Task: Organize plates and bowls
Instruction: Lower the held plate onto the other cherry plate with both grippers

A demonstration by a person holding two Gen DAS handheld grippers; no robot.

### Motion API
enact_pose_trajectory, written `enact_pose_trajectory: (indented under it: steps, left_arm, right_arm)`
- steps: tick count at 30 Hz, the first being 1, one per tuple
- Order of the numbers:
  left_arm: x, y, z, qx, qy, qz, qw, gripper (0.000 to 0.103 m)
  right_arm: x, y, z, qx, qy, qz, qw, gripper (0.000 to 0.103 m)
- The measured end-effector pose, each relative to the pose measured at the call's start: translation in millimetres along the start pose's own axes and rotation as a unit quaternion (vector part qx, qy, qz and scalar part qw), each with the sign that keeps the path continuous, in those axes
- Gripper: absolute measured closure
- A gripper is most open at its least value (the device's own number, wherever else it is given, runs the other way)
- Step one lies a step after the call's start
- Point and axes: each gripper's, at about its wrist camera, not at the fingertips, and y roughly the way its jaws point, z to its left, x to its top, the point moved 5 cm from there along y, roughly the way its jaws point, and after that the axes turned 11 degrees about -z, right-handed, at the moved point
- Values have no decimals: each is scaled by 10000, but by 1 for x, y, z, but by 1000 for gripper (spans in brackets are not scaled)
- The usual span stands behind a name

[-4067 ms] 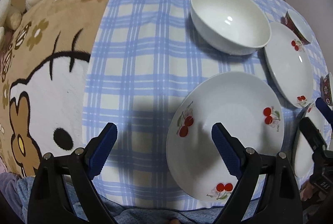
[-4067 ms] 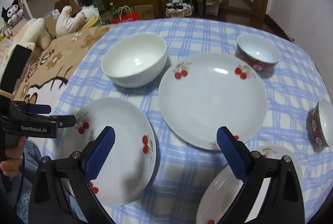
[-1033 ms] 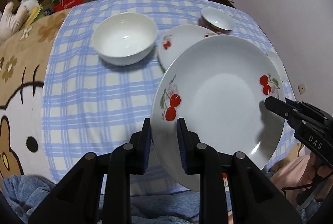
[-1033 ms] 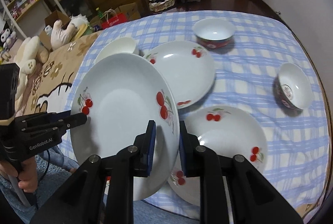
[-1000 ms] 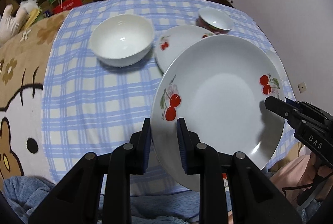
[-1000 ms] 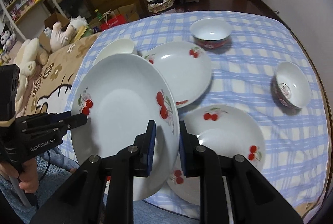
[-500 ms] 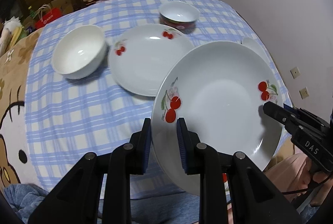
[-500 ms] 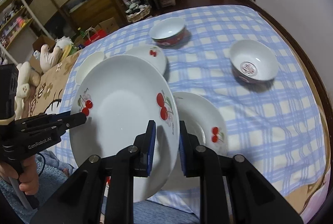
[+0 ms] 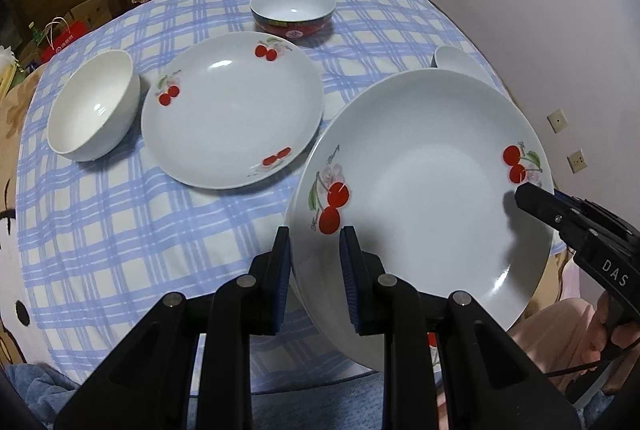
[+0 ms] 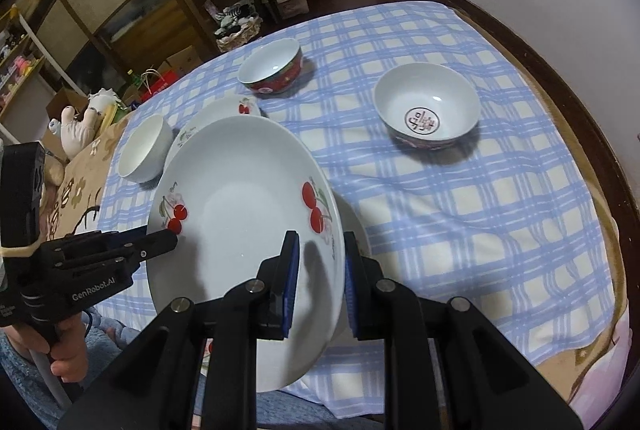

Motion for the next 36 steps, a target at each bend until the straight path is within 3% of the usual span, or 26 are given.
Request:
enact_pose_trajectory:
  steps: [7,16,36]
  left_arm:
    - [-13,13,4,-74,-113,21,9999,80]
    - [-29,24,10,104,-30,42,9999,80]
    - [-43,39,9,198,-26,108,9997,80]
  right_arm:
    - [-12,12,-8,54,147,49,9999,81]
    - [-35,32,-11,35,227,145,9996,81]
    - [-38,41,-19,75,383,64,9992,81]
